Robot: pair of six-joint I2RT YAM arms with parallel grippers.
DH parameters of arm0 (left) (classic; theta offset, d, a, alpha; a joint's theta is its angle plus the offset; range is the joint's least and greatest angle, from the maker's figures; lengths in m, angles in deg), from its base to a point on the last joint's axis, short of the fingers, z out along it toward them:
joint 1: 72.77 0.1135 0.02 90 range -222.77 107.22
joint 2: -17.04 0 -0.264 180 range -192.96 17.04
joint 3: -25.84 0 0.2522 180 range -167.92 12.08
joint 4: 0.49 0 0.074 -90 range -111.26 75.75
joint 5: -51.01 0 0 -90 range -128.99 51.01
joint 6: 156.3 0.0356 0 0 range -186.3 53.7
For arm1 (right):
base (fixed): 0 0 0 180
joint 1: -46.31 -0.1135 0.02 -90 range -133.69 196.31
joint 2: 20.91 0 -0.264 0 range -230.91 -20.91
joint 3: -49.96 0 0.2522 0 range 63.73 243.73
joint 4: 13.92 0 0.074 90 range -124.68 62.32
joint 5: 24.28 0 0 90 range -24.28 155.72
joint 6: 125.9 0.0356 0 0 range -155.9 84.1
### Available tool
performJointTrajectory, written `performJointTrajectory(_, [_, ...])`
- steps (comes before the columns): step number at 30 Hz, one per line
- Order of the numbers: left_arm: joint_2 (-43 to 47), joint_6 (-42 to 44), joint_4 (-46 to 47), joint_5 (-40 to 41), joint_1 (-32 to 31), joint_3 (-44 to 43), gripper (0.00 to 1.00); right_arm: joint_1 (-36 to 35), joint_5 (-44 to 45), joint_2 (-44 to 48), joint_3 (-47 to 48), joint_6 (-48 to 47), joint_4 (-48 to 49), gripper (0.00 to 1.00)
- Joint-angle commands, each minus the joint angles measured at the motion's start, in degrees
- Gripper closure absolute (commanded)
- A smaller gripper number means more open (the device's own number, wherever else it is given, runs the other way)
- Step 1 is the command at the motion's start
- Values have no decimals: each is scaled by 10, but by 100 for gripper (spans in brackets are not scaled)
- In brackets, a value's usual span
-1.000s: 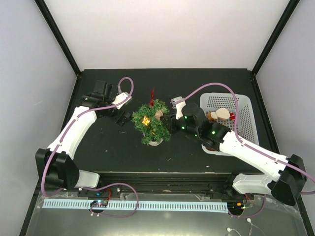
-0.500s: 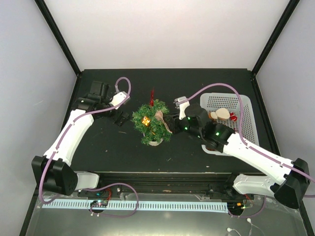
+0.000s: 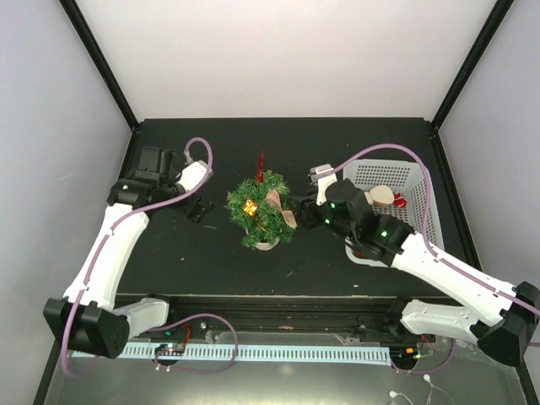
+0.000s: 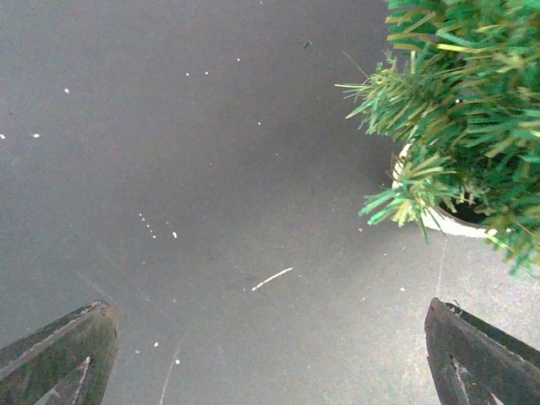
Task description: Decorate the small christmas tree
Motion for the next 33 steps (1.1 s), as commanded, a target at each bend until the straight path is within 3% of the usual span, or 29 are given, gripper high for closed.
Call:
performJointTrajectory(1, [66,6,-34,-33,13,-5,1,-3,38,25,20,-28,-38,32])
performJointTrajectory(10, [179,10,-94,-110,20,-20,1,-2,80,75,43,-69,-108,30])
performJointTrajectory(15, [195,35,-102,-157,19,32,1,5,95,63,30,-39,-126,29])
performJointTrajectory(21, [163,51,-60,-148,15,85,1,29,51,38,-3,-9,-85,29])
performJointTrajectory(33, [31,33,59,-140,-10,88,1,141,-118,-88,0,48,40,32])
